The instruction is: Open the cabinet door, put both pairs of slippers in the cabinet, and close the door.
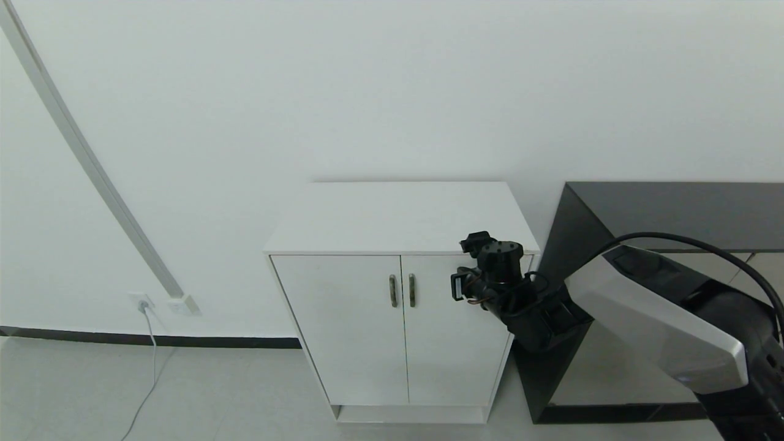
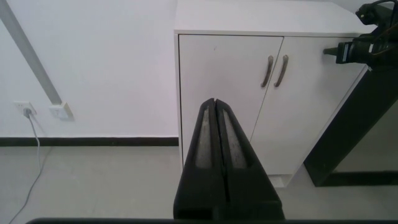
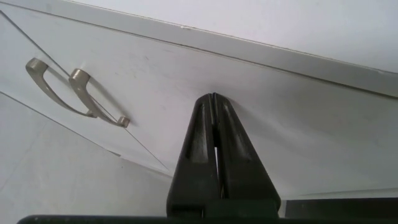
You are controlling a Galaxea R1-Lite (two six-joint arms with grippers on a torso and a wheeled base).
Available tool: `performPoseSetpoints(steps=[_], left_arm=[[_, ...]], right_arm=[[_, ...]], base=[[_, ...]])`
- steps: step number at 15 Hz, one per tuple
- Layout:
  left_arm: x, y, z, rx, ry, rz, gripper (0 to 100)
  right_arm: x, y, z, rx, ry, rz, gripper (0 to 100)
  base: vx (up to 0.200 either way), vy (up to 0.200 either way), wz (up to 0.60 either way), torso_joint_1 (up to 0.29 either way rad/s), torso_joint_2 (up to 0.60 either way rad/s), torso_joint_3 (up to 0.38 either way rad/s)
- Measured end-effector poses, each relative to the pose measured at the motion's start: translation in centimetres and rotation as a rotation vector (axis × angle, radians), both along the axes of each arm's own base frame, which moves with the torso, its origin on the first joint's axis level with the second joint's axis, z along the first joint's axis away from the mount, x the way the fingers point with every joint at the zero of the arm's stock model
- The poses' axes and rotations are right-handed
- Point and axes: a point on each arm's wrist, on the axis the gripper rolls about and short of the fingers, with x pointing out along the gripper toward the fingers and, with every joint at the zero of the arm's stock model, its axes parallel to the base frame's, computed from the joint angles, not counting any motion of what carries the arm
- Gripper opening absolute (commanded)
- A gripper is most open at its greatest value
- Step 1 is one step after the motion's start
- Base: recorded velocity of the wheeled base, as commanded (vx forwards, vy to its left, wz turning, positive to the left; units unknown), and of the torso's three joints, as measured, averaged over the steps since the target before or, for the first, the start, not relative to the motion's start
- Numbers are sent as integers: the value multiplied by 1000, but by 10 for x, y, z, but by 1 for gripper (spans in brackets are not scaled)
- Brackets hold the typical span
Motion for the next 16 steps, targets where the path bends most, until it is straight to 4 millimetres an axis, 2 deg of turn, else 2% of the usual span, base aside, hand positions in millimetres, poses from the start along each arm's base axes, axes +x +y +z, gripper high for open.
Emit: performPoseSetpoints(steps=[5,10,13,16], left_arm=[[0,0,0,0,0,-1,0],[0,0,0,1,0,1,0],[0,0,0,0,0,0,0],[0,0,0,0,0,0,0]], right_arm=[[-6,-3,-3,-7,14,0,0],[-25,-12,20,6,-23,-25,0],[-40,-36,39,10,-39,-68,0],[-60,-66,47,-1,-55,-127,0]], base=[[0,0,0,0,0,0],[0,0,0,0,0,0],[0,0,0,0,0,0],[0,0,0,0,0,0]])
